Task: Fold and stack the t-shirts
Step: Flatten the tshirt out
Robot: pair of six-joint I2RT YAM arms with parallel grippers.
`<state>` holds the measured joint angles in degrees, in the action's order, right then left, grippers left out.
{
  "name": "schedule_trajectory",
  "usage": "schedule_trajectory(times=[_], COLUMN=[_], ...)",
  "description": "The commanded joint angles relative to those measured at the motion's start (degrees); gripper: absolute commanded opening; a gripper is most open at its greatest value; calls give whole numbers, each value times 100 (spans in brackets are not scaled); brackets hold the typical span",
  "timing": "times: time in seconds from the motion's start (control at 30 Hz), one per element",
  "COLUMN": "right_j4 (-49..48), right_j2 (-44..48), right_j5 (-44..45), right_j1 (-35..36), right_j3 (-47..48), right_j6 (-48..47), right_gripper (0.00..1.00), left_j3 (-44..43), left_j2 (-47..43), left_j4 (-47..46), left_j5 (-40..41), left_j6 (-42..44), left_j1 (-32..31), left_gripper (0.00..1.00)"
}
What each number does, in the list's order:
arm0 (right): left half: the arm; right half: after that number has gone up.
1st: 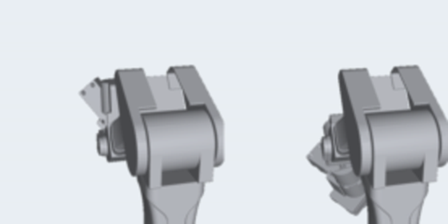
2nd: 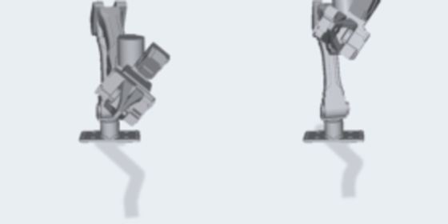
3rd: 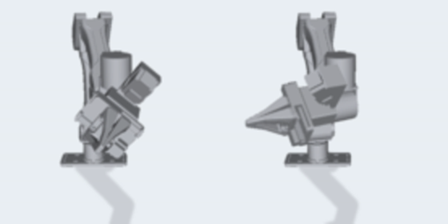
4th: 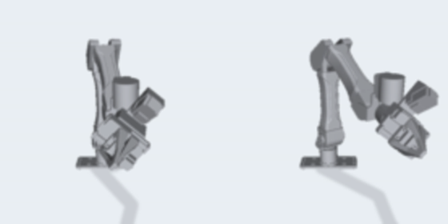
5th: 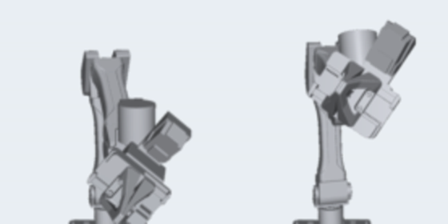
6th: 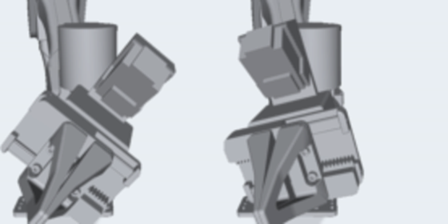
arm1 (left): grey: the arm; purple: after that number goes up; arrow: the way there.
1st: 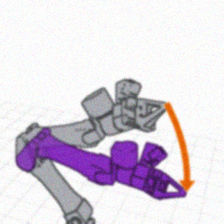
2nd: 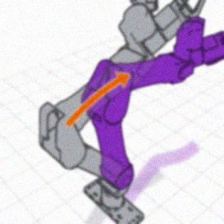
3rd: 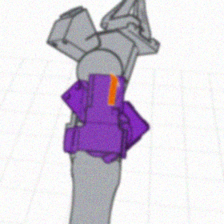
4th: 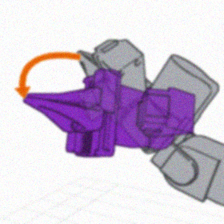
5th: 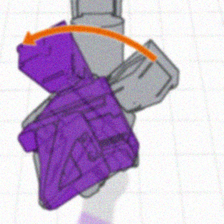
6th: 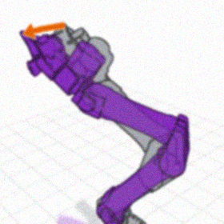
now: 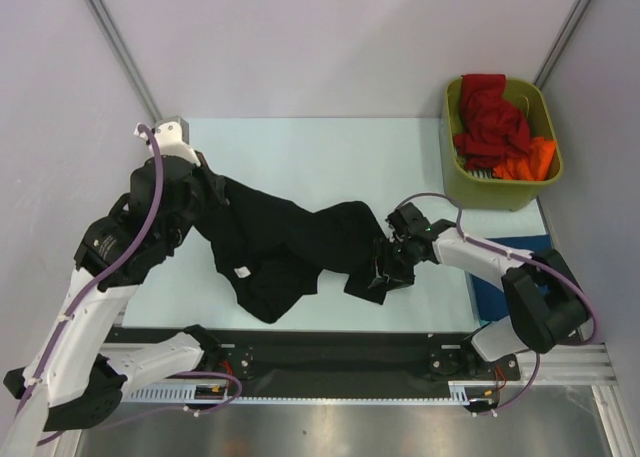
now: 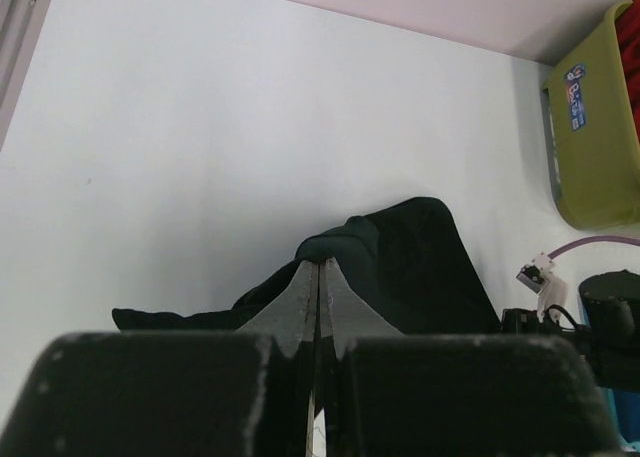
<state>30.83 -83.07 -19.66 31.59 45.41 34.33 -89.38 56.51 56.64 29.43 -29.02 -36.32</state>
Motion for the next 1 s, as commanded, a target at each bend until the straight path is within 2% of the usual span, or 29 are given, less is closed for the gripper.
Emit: schedule_trajectory(times=[0.0,0.03,0.13,0.17,0.2,0.3,0.43,0.53,0.63,0.77,0.87,0.9,0.97], right_j4=[169,256,615,835,1072,2449,3402,3282,2920,3542,3860,3878,3852], right_j2=[-358,-411,-342,-281,-28,518,1222,1188,653,-577,-308,85,500], right_j5=[489,507,629,822,954,1630,2142,1669,896,1059,1027,886,204], right_j1=[119,128,145,163,180,268,93,-162,-320,-329,-224,-198,-58], right_j3=[310,398,547,618,688,917,1426,1594,1891,3086,3133,2975,2389], right_j6=[-207,-259,-356,-356,-339,-146,-171,-583,-1286,-1982,-1913,-1834,-1746], right_gripper=[56,54,26,10,2,0,0,0,0,0,0,0,0], left_j3=[-255,-281,-343,-360,-369,-317,-211,-27,175,281,334,351,395], left_j2=[-88,-88,-123,-158,-184,-324,-518,-711,-860,-949,-1010,-1037,-1133], left_j4=[-320,-329,-277,-268,-250,-233,-136,-136,-101,13,84,101,145], left_j5=[116,107,159,177,221,379,616,713,696,581,581,607,625], left_j6=[230,273,352,370,405,502,616,608,573,599,678,687,696], left_j1=[81,89,116,116,125,142,151,160,160,160,160,160,160], left_gripper=[0,0,0,0,0,0,0,0,0,0,0,0,0])
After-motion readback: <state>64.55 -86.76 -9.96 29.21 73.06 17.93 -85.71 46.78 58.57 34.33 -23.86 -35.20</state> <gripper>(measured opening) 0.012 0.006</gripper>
